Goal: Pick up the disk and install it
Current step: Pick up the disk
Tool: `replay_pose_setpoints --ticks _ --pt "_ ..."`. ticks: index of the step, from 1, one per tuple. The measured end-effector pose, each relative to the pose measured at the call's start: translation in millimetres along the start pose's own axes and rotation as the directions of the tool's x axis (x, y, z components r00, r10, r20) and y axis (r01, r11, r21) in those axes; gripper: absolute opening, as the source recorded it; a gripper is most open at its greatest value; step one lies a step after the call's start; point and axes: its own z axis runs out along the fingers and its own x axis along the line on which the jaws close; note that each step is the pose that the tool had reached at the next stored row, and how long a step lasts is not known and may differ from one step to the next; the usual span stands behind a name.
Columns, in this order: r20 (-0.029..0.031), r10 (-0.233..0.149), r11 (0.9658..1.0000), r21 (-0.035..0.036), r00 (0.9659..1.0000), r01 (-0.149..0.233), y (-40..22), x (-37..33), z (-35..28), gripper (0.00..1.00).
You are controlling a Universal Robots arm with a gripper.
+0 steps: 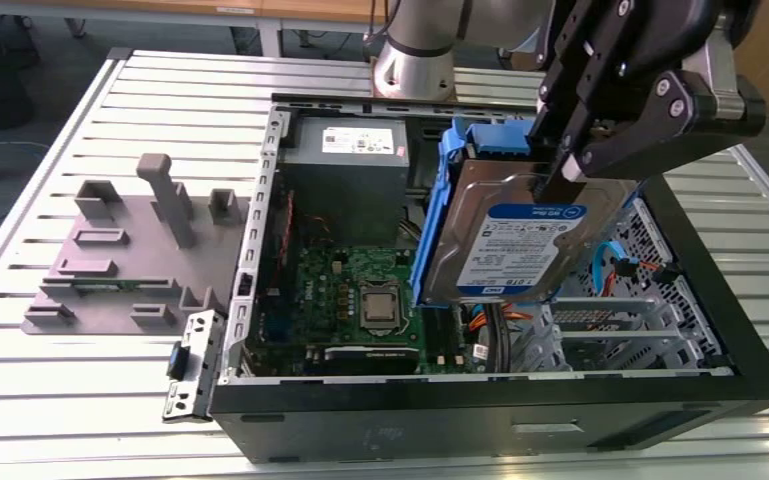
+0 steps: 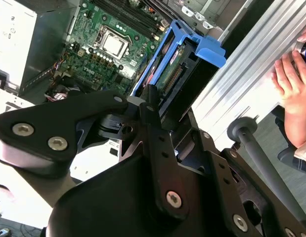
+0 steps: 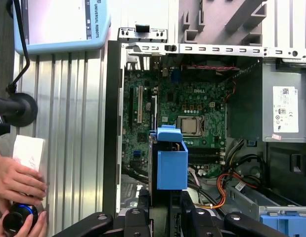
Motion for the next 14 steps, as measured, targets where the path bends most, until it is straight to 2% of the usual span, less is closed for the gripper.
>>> replay_pose_setpoints --ticks 2,5,14 --pt "0.0001 0.0 1.0 0.0 1.0 0.0 -1.8 0.0 -0.1 0.35" --pt "0.0001 0.0 1.0 -0.0002 1.0 0.0 -8.6 0.0 -0.3 0.35" --pt "0.0001 0.0 1.0 -0.0032 1.0 0.0 -35.8 0.2 -1.7 0.35"
